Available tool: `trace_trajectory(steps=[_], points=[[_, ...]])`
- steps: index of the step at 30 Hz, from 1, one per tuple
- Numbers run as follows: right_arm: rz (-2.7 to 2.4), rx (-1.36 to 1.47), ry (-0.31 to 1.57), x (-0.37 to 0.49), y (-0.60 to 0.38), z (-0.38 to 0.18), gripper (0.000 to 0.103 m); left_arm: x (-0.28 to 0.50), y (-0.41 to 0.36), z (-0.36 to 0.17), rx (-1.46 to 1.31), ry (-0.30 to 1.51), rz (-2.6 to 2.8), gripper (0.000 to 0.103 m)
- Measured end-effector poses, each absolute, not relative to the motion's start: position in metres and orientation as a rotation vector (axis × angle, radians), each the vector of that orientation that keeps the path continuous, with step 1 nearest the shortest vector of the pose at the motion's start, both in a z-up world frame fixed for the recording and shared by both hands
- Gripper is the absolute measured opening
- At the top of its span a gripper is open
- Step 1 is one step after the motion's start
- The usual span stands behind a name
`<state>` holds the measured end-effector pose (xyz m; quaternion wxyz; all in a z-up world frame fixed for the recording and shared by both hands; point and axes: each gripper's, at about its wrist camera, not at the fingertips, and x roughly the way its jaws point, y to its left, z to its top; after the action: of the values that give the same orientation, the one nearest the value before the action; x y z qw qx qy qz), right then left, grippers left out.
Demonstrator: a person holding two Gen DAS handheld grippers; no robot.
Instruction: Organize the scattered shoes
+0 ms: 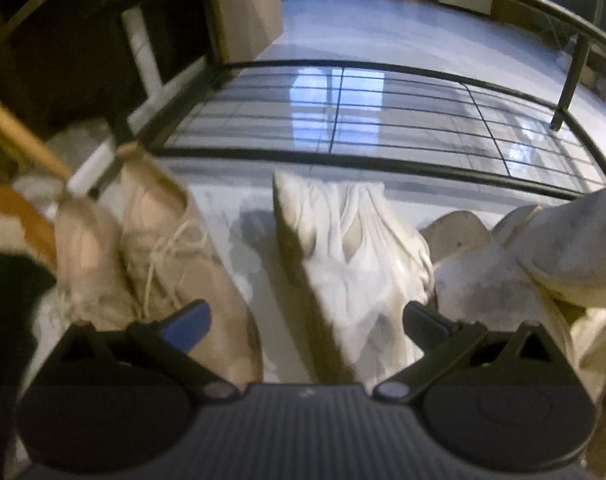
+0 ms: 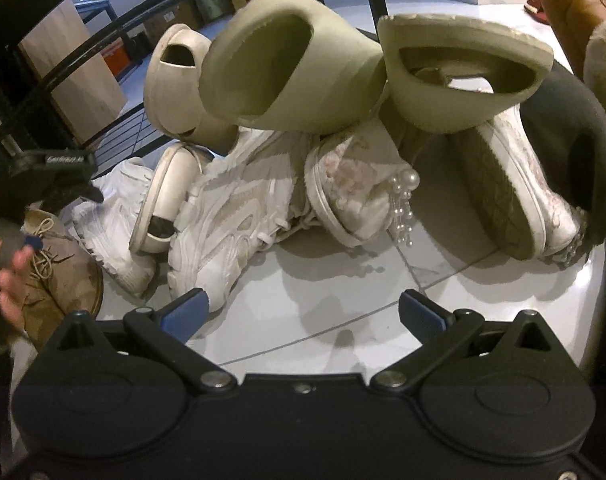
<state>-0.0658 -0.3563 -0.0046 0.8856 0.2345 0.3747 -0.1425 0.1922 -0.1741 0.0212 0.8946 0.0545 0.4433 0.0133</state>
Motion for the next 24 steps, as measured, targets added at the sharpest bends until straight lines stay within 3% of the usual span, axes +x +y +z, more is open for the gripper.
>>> trace_trajectory(steps=[10,24], points=[[-0.306,0.478,0.812,-0.059,-0.353,-0.013,0.103,0.241,-0.191,0.005,0.098,0.994,0.026,0.102],[-0.313,0.51,0.84,-0.054,-0.361,-0.023,0.103,0.243,-0.197,-0.015,0.11,1.052,-0.016,0.102]])
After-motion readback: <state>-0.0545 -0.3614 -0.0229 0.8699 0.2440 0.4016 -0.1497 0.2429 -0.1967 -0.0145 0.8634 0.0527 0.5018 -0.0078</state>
